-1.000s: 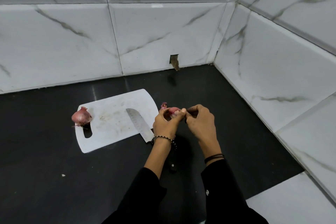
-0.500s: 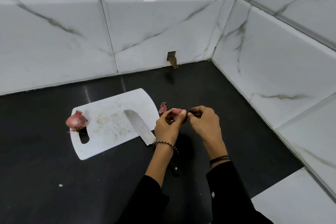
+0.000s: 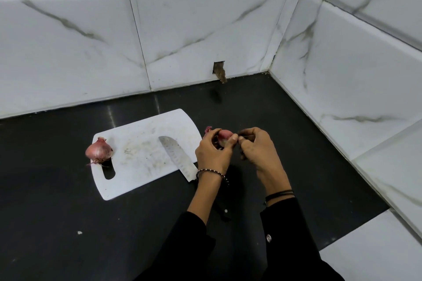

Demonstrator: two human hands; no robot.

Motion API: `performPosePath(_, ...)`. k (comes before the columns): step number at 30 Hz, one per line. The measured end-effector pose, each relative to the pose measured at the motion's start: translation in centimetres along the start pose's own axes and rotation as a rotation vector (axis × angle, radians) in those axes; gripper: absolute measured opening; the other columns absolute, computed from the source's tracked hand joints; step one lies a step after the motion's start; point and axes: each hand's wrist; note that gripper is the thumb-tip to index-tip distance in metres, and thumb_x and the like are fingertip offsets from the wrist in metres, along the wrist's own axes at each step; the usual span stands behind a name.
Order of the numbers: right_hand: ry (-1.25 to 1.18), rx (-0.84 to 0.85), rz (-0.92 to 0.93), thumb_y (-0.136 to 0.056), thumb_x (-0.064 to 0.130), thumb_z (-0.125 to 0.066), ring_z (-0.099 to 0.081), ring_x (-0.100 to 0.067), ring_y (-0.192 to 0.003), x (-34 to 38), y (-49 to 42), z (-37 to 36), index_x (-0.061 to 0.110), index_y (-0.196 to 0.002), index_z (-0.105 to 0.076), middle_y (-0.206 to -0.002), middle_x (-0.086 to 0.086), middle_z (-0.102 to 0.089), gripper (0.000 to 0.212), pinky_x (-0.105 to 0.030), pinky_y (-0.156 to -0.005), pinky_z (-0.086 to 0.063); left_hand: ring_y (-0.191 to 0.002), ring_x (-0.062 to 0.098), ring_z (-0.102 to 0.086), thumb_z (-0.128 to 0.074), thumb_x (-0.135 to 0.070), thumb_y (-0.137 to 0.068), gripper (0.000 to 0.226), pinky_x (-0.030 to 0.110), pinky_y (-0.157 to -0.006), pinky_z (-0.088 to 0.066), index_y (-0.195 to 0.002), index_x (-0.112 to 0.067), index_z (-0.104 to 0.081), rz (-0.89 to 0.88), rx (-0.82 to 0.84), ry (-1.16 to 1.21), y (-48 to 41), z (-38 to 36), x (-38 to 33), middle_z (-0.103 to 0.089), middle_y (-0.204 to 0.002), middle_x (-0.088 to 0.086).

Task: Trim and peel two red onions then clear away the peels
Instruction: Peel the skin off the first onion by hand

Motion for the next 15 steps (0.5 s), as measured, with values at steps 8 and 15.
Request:
performPosePath(8,0.057,0.116,-0.073,-0.098,0.006,-0.052,-0.058,-0.014,-0.069,1.3,-1.0,-0.1,0.01,-0.108,-0.063,-0.089,-0.009,-0.066,0.016,-0.026,-0.055,-0.048,-0.1,0.01,-0.06,-0.075,-0.034,-0.086,0.041,0.017,-0.086,-0.043,-0.122,-0.017,-0.065,-0.031,0.019,-0.065,-0.8,0.2,0.0,-0.068,-0.111,0.0)
performPosePath(15,0.12,0.148,-0.084,-0.098,0.01,-0.051,-0.059,-0.013,-0.07,1.6,-2.2,-0.5,0.009,-0.117,-0.062,-0.088,-0.008,-0.064,0.022,-0.019,-0.047,-0.044,-0.108,0.017,-0.056,-0.071,-0.025,-0.09,0.039,0.016,-0.088,-0.038,-0.126,-0.014,-0.061,-0.095,0.034,-0.146,-1.6,0.1,-0.4,-0.061,-0.12,0.006)
Point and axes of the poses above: each hand's wrist, its own y-axis away from the middle knuckle, its own z-axis out of the back of the hand, x = y × z
